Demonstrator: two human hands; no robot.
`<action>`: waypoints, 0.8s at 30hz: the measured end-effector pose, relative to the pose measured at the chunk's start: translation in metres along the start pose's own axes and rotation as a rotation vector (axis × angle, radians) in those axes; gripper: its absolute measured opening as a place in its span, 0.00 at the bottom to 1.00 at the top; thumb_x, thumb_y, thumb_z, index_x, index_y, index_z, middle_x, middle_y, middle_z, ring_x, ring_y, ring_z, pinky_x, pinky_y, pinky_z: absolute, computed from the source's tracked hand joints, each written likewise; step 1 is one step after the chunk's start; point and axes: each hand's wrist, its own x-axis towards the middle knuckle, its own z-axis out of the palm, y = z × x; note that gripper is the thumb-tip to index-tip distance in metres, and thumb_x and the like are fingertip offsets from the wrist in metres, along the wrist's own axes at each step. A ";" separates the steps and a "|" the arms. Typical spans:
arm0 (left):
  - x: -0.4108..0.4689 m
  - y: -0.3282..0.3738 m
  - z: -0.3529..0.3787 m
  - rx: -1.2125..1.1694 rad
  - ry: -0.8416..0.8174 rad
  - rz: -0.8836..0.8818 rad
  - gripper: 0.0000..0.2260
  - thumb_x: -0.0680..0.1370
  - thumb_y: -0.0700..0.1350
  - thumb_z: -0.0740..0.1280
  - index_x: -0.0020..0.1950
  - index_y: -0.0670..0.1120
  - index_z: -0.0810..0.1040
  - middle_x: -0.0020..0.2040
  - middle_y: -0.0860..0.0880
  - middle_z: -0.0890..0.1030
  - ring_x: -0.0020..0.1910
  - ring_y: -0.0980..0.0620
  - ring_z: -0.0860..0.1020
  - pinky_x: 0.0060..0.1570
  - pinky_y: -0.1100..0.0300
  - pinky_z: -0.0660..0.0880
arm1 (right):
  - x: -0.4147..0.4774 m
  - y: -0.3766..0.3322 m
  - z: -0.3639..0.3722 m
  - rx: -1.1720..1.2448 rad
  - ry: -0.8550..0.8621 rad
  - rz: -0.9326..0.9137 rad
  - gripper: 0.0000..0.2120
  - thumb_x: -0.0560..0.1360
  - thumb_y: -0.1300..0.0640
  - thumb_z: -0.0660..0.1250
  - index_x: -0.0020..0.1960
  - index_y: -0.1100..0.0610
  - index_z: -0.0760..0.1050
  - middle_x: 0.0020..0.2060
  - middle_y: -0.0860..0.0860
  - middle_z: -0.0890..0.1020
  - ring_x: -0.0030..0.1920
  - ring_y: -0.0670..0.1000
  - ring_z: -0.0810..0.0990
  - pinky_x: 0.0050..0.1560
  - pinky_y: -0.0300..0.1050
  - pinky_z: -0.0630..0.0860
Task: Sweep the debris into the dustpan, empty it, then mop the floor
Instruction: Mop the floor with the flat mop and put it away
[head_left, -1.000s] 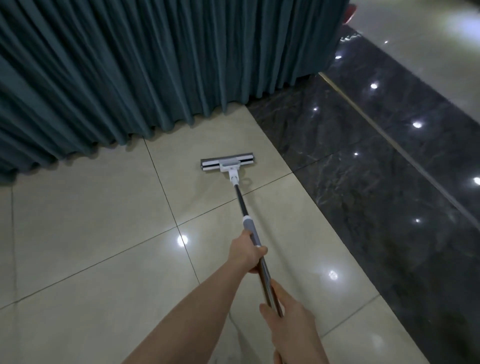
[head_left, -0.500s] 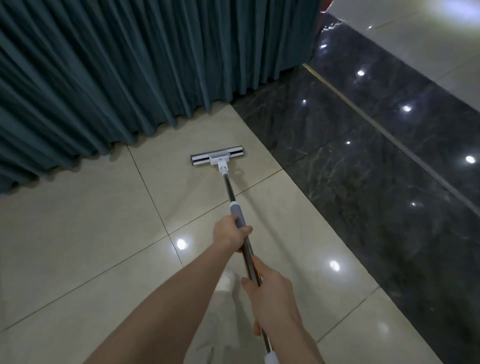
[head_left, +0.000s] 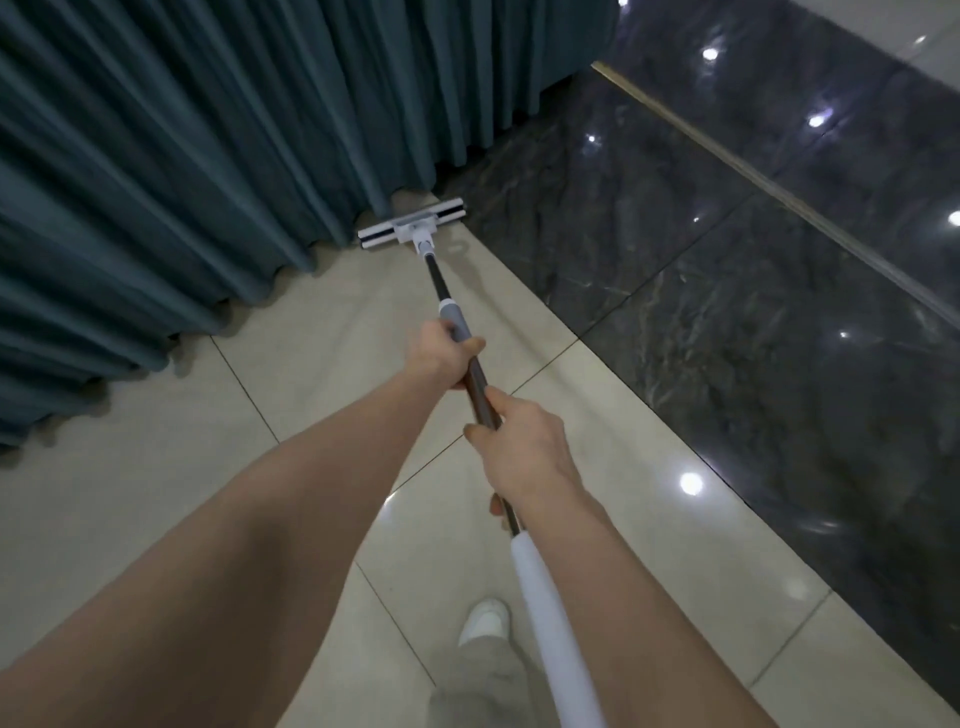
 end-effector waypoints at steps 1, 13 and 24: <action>0.010 0.005 -0.001 -0.009 0.005 -0.006 0.19 0.76 0.45 0.70 0.64 0.42 0.72 0.49 0.41 0.78 0.39 0.43 0.78 0.31 0.54 0.77 | 0.009 -0.006 -0.002 -0.002 -0.002 -0.003 0.11 0.77 0.54 0.61 0.58 0.45 0.74 0.39 0.50 0.76 0.22 0.57 0.79 0.27 0.46 0.79; -0.011 -0.017 0.019 -0.102 -0.228 -0.165 0.21 0.76 0.42 0.68 0.64 0.52 0.64 0.48 0.41 0.75 0.38 0.45 0.79 0.28 0.54 0.77 | -0.024 0.036 -0.009 -0.168 -0.088 -0.024 0.27 0.72 0.63 0.63 0.65 0.40 0.66 0.40 0.51 0.76 0.21 0.53 0.77 0.20 0.39 0.72; -0.194 -0.084 0.100 -0.127 -0.211 -0.243 0.26 0.70 0.44 0.64 0.63 0.58 0.55 0.48 0.39 0.75 0.42 0.39 0.80 0.31 0.47 0.81 | -0.188 0.161 -0.052 -0.420 -0.177 -0.060 0.42 0.67 0.65 0.53 0.71 0.30 0.51 0.37 0.53 0.75 0.31 0.54 0.76 0.38 0.53 0.83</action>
